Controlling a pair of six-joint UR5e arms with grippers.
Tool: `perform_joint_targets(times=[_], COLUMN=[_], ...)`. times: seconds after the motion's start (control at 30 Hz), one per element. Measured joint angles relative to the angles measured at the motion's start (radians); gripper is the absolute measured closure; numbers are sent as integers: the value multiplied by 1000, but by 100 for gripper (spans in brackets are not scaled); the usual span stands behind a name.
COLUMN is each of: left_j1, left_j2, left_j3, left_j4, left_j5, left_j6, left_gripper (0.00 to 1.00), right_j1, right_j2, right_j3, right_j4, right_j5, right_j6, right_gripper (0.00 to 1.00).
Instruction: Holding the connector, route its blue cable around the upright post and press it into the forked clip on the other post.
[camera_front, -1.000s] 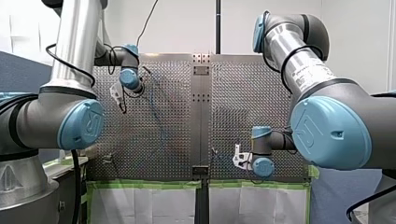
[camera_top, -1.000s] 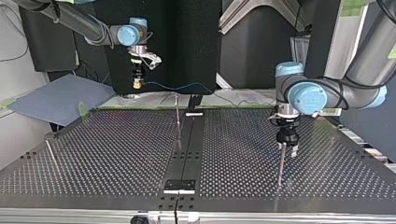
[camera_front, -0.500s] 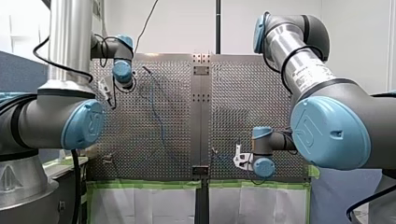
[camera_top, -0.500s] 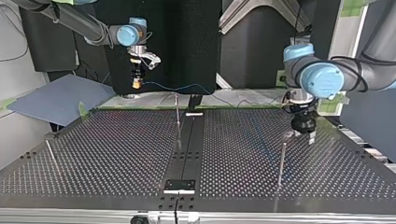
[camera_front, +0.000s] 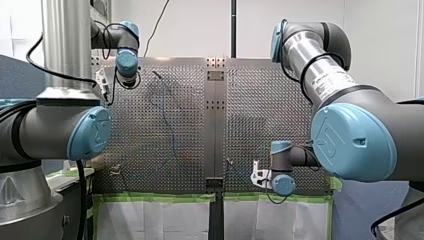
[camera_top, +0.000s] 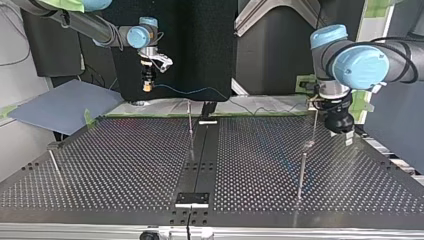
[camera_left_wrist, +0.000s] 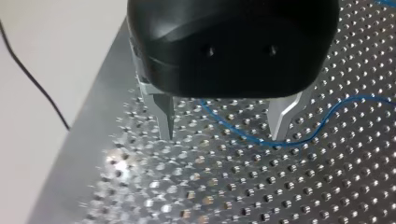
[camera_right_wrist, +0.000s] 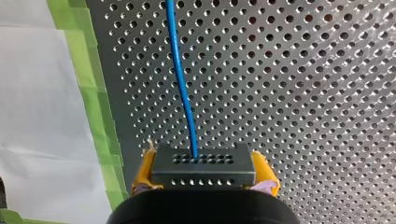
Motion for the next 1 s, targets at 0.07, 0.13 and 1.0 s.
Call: perform_joint_targets(times=[0.07, 0.13, 1.0], left_j1=[-1, -3, -13], left_j2=[21, 39, 189], left_j3=[2, 3, 98], left_j4=[-21, -39, -261], left_j5=[-17, -27, 157], left_j6=[21, 39, 255], left_gripper=[0, 0, 0], right_j1=[0, 0, -1], right_j2=[2, 3, 5], right_j3=[0, 0, -12], right_j4=[-2, -4, -12], right_j5=[0, -1, -5], right_j6=[0, -2, 0], right_gripper=[100, 100, 100])
